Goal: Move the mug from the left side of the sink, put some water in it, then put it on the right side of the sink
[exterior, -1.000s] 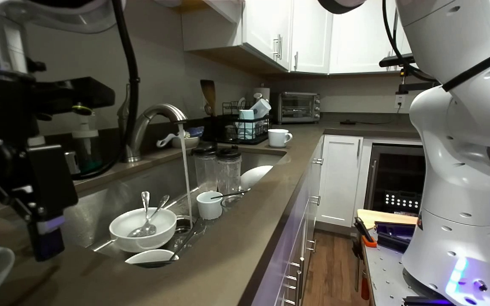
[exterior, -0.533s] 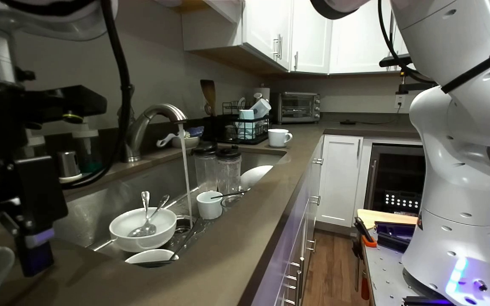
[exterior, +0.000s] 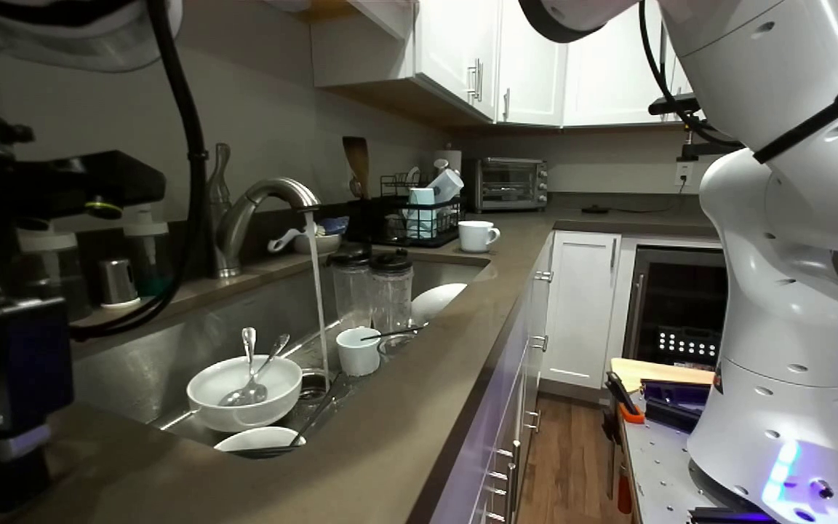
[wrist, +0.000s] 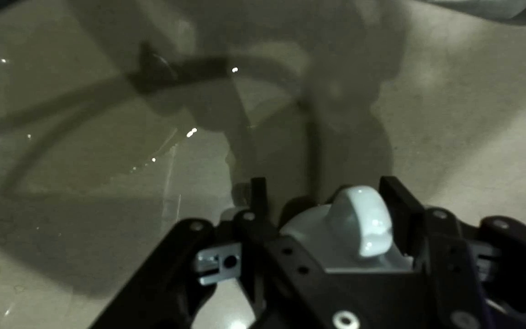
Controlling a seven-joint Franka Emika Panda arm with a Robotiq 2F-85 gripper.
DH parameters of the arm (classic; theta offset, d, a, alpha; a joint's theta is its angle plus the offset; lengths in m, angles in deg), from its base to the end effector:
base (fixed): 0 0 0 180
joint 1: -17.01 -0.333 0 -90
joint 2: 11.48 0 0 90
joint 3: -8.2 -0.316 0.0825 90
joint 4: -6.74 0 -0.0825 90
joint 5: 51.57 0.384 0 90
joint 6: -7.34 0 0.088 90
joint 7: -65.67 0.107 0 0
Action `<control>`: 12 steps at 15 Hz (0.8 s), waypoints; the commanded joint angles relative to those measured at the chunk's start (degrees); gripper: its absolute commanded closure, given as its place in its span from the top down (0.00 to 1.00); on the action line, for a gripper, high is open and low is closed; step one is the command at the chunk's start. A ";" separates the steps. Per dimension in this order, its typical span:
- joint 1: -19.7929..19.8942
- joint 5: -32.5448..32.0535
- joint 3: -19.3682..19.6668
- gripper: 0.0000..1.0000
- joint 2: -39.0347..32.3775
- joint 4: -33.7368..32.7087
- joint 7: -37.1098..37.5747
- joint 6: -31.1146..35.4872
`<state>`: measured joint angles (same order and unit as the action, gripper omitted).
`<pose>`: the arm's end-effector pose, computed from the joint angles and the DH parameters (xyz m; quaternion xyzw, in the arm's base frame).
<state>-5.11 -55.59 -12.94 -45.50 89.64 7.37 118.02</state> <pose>0.5434 0.4422 0.3536 -0.6395 -0.7648 0.0254 0.0741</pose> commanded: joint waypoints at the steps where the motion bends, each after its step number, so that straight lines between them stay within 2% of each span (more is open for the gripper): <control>1: -0.34 0.33 -0.21 0.91 -1.24 -2.55 -0.60 -2.09; 2: -0.46 0.09 -0.12 0.95 -1.18 -2.42 -0.39 -1.94; 3: -0.45 0.10 -0.18 0.95 -1.08 -2.24 -0.50 -1.85; 4: -0.49 0.14 -0.22 0.62 -1.03 -2.17 -0.41 -1.82; 6: -0.63 0.13 -0.30 0.60 -0.93 -2.03 -0.26 -1.87; 12: -1.41 -0.07 -0.29 0.19 -0.61 -1.72 0.53 -2.21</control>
<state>-5.86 -55.59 -13.21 -45.85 89.27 7.38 117.50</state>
